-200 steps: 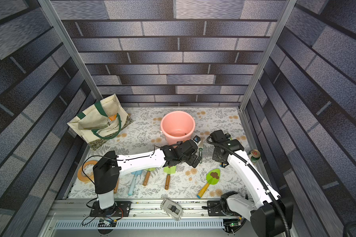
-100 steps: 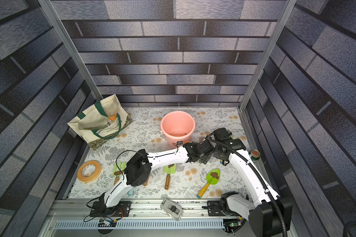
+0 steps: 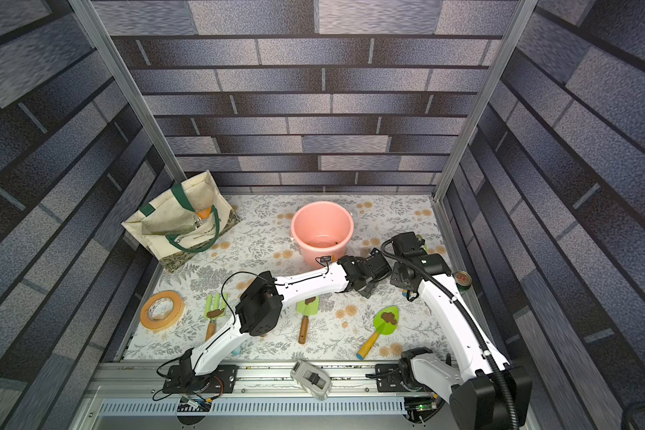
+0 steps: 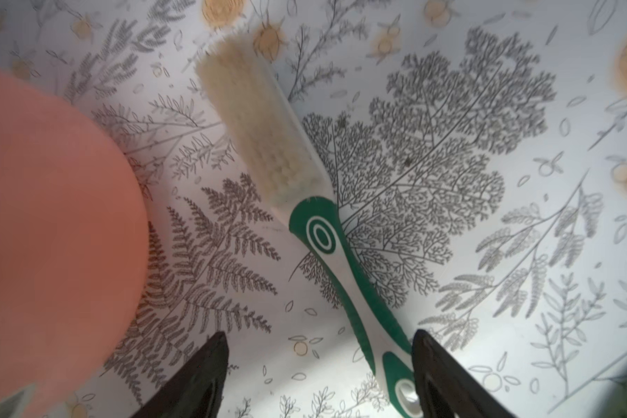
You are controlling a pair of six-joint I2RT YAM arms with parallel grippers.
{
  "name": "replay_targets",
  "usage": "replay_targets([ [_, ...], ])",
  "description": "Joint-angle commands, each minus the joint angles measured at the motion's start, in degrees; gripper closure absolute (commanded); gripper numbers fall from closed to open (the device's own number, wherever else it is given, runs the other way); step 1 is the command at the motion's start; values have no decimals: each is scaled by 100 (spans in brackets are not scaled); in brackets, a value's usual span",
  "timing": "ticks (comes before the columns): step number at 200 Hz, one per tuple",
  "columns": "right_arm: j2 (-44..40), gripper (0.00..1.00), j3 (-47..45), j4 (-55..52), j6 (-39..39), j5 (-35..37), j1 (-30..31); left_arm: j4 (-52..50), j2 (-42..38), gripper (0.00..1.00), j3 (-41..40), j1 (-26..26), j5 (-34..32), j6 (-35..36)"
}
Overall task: Brush the soil off the hand trowel and place it into the bucket
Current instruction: Pick up the brush from the center of the board.
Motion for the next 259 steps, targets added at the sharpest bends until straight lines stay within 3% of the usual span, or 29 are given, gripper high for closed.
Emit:
replay_targets([
  [1, -4, 87, 283, 46, -129, -13, -64, 59, -326, 19, -564, -29, 244, 29],
  [43, 61, 87, 335, 112, -206, -95, -117, 179, -108, 24, -335, 81, 505, 12],
  [75, 41, 87, 536, 125, -222, -137, -131, 11, 78, 38, -87, 140, 648, -12],
  [141, -38, 87, 440, 172, -194, -186, -132, 469, -376, 72, -891, 361, 986, -125],
  [153, -33, 87, 440, 178, -209, -182, -135, 429, -403, 70, -955, 376, 906, -107],
  [163, -48, 87, 440, 178, -207, -186, -135, 369, -414, 58, -994, 363, 769, -81],
  [175, -58, 87, 440, 187, -213, -186, -130, 363, -422, 59, -1082, 347, 694, -4],
  [224, -102, 87, 216, 221, -212, -227, -135, 484, -400, 88, -1222, 401, 915, 12],
  [259, -109, 86, 195, 231, -212, -253, -136, 802, -835, 95, -1465, 413, 1120, 54],
])
